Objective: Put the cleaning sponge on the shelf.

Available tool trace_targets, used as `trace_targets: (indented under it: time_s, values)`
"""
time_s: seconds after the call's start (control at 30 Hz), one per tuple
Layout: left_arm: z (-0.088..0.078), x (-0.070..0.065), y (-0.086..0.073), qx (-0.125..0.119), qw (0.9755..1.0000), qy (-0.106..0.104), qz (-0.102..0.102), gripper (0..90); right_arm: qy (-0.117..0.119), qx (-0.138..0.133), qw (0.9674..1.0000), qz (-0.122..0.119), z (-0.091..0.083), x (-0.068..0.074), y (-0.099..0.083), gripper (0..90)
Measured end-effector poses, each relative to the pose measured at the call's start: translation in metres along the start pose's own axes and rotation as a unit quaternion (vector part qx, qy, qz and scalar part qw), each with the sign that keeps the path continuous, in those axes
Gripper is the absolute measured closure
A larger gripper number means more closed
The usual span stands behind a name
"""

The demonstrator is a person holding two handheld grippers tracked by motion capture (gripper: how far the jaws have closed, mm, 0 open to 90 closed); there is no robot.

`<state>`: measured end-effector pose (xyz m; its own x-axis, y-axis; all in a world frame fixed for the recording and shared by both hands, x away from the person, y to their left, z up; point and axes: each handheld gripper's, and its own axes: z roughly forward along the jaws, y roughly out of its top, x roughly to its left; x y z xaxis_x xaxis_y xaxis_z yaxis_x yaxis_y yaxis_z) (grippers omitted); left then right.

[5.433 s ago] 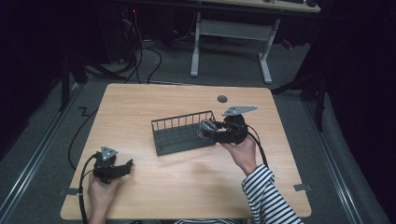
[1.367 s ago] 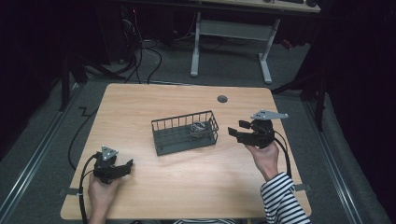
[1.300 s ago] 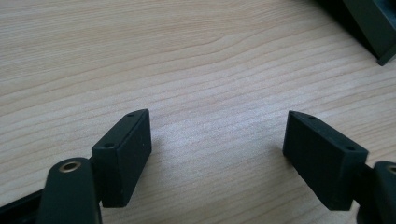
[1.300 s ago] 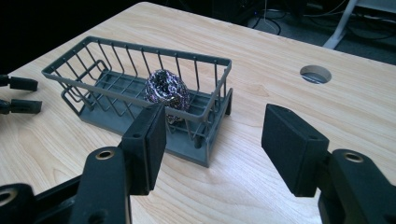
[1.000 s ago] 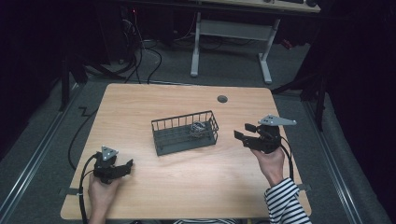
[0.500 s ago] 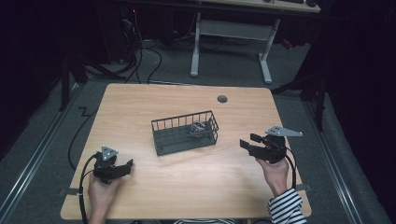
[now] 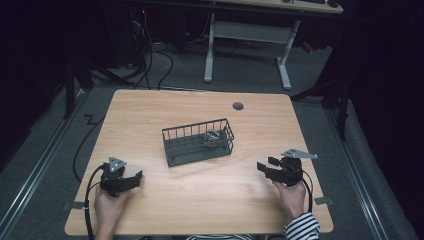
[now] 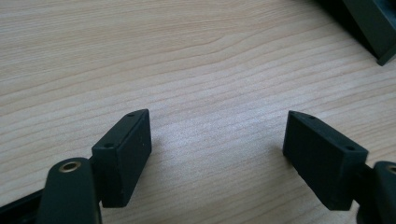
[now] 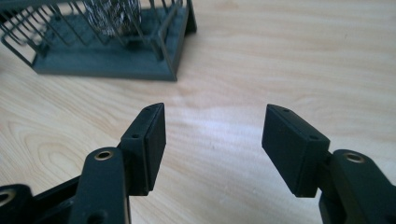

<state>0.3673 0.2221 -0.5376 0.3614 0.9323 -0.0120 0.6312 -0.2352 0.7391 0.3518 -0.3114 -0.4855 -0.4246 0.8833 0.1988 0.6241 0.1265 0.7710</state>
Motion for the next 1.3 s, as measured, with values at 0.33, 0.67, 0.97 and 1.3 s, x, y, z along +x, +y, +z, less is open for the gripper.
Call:
trace_targets:
  time_s: [0.33,0.67,0.97,1.3]
  values:
    - [0.0,0.0,0.0,0.0,1.0,0.0,0.0,24.1,-0.025,0.015,0.9996,-0.007,0.011,-0.003,-0.019,39.7]
    - [0.0,0.0,0.0,0.0,1.0,0.0,0.0,24.1,-0.069,0.029,0.9967,-0.033,0.018,-0.001,-0.028,37.2]
    - [0.0,0.0,0.0,0.0,1.0,0.001,0.0,24.1,-0.099,0.042,0.9927,-0.055,0.027,-0.001,-0.037,35.2]
    - [0.0,0.0,0.0,0.0,1.0,0.001,-0.001,24.1,-0.102,0.043,0.9923,-0.056,0.026,-0.001,-0.038,34.4]
